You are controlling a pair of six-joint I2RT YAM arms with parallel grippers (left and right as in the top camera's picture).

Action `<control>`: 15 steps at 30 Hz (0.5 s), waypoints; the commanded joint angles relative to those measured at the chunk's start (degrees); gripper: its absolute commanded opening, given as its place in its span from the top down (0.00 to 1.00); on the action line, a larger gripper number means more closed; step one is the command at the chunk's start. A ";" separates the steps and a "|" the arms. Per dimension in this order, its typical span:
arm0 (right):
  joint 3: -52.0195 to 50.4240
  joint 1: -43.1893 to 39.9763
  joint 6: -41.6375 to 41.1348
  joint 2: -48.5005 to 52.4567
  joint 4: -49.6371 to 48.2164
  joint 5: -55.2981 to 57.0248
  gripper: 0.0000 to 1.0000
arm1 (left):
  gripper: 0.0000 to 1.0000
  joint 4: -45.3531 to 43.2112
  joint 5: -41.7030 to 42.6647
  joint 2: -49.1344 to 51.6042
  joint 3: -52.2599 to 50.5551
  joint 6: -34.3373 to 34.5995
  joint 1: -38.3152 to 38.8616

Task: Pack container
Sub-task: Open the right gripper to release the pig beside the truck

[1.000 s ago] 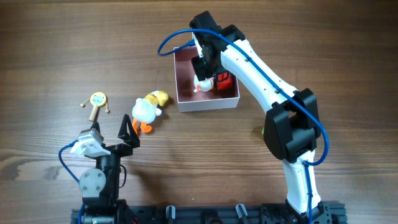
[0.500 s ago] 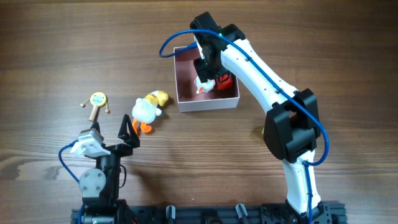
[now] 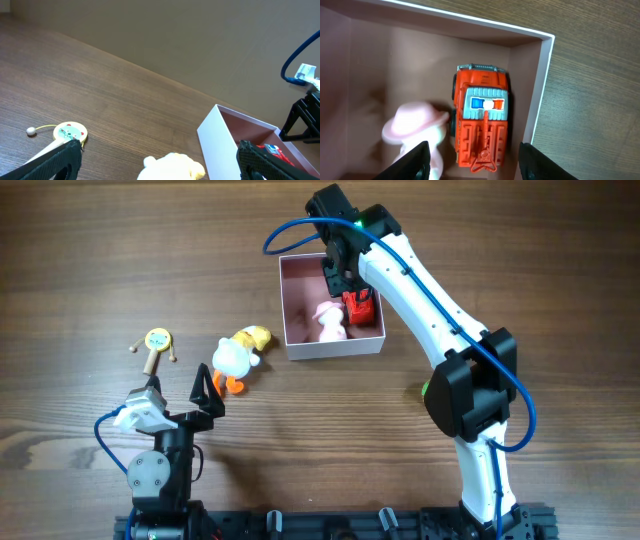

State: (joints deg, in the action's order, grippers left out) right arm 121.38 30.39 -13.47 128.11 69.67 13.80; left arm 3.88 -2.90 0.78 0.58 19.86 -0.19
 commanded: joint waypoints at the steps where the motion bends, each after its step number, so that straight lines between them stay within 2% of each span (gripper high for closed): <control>1: 1.31 -0.13 -1.68 -3.52 -0.39 1.84 0.42 | 0.00 0.04 0.50 -0.61 -0.26 -0.07 -0.42; 8: 1.31 -0.26 -4.87 -5.22 2.01 1.90 0.41 | 0.00 0.04 0.50 -0.61 -0.26 -0.07 -0.42; 15: 1.31 -2.75 -9.64 -8.72 6.27 1.81 0.33 | 0.00 0.04 0.50 -0.61 -0.26 -0.07 -0.42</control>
State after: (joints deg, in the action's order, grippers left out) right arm 121.38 29.61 -19.49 123.37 74.63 14.22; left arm 3.88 -2.90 0.78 0.58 19.86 -0.19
